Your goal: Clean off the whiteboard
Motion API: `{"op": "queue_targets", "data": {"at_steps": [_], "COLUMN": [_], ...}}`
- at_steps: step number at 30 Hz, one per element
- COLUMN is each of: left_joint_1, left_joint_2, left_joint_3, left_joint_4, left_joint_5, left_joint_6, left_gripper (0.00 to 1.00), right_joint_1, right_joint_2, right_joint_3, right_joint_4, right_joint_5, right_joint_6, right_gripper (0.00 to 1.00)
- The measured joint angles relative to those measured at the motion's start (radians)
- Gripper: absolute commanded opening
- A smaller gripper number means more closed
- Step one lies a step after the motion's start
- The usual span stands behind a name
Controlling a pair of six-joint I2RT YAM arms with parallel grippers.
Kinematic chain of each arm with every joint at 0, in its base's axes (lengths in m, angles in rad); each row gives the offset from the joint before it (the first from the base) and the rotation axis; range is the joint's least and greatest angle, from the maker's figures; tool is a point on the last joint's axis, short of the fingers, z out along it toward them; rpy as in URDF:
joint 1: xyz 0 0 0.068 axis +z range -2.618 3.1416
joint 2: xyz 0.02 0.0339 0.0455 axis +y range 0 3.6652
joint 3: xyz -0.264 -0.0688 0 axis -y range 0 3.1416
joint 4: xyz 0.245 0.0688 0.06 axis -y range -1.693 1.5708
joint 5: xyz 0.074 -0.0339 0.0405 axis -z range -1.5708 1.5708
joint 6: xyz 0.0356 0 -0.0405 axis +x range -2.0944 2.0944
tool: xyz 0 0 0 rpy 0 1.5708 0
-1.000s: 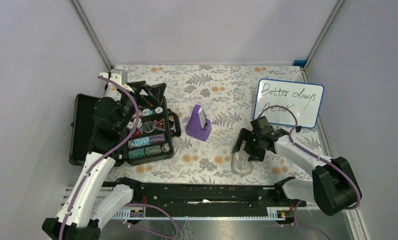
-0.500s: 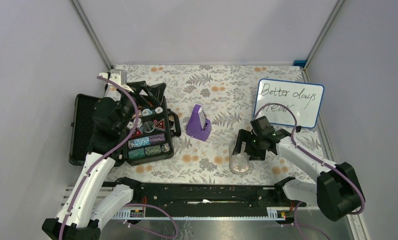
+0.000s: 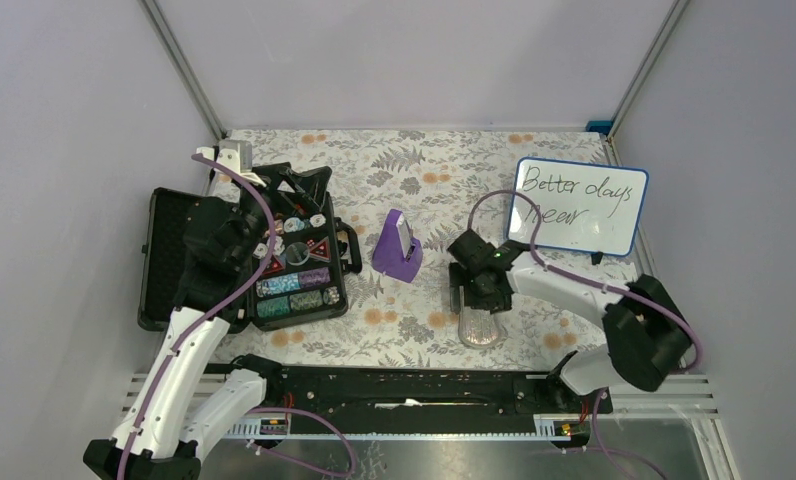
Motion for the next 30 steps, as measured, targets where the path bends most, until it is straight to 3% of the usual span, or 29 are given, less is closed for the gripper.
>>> {"op": "queue_targets", "data": {"at_steps": [8,13,26,30], "left_joint_1": [0.0,-0.001,-0.002,-0.005], "left_joint_2": [0.0,0.0,0.0,0.0], "left_joint_3": [0.0,0.0,0.0,-0.002], "left_joint_4": [0.0,0.0,0.0,0.0], "left_joint_5": [-0.003,-0.003,-0.003,-0.003], "left_joint_6": [0.001,0.002,0.006,0.01], "left_gripper": [0.99,0.99,0.99,0.99], "right_joint_1": [0.106,0.147,0.162,0.163], "right_joint_2": [0.223,0.28,0.259,0.24], "right_joint_3": [0.104,0.13,0.084,0.074], "right_joint_4": [-0.06,-0.059,-0.03,-0.028], "right_joint_5": [0.112,0.152,0.251,0.266], "right_joint_6": [0.1,0.151,0.209,0.201], "right_gripper": [0.82,0.7,0.1,0.0]}}
